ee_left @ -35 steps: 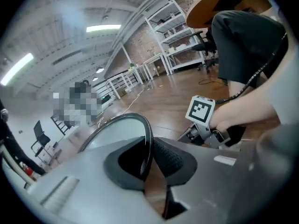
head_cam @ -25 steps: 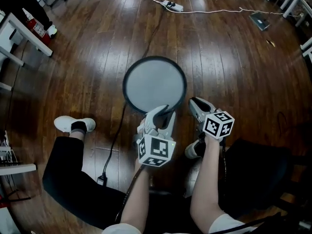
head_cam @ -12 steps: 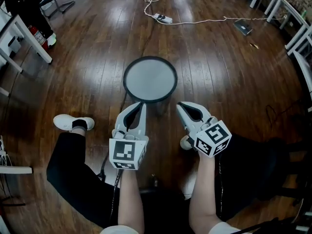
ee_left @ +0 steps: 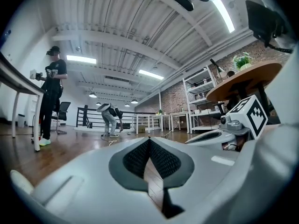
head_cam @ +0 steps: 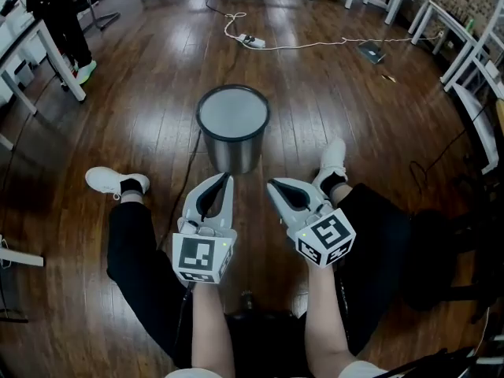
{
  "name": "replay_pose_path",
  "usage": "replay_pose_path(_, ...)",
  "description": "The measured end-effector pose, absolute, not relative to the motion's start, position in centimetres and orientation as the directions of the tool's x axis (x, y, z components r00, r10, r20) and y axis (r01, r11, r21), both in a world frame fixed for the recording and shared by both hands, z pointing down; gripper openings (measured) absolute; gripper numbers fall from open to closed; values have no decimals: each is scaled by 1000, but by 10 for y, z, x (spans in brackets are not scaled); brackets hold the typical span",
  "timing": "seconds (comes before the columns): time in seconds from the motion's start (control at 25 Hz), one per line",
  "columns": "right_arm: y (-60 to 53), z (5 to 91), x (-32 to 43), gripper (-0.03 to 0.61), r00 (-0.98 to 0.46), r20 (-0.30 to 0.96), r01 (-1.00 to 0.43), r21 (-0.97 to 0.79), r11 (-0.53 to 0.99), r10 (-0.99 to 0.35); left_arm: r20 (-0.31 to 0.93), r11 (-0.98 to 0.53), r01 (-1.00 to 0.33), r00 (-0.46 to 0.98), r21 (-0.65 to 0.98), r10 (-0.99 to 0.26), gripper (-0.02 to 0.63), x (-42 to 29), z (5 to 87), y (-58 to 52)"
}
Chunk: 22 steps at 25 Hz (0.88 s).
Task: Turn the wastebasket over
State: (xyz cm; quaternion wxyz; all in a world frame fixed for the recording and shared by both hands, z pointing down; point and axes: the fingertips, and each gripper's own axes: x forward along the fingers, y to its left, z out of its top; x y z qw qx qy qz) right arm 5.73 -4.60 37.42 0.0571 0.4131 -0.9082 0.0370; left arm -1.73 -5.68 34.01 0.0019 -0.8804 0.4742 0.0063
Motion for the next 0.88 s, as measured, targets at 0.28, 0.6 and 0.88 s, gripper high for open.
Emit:
replay_pose_path(0.28,42,355,66,-8,-682,82,-729,-5,684,-727,-47,-475,-879,473,37,-880,17,-12,334,31)
replay_pose_path(0.6,106,332,96,-8,-685,44,-728,-14,685,-727,-25,-443,-897,443,-4,-896,17,22,324,113)
replay_pose_path(0.88,137,333,129,-8,-681,25,-732,-51,680,-732,-23,-402,-916,401,18,-916,17,33,325,148)
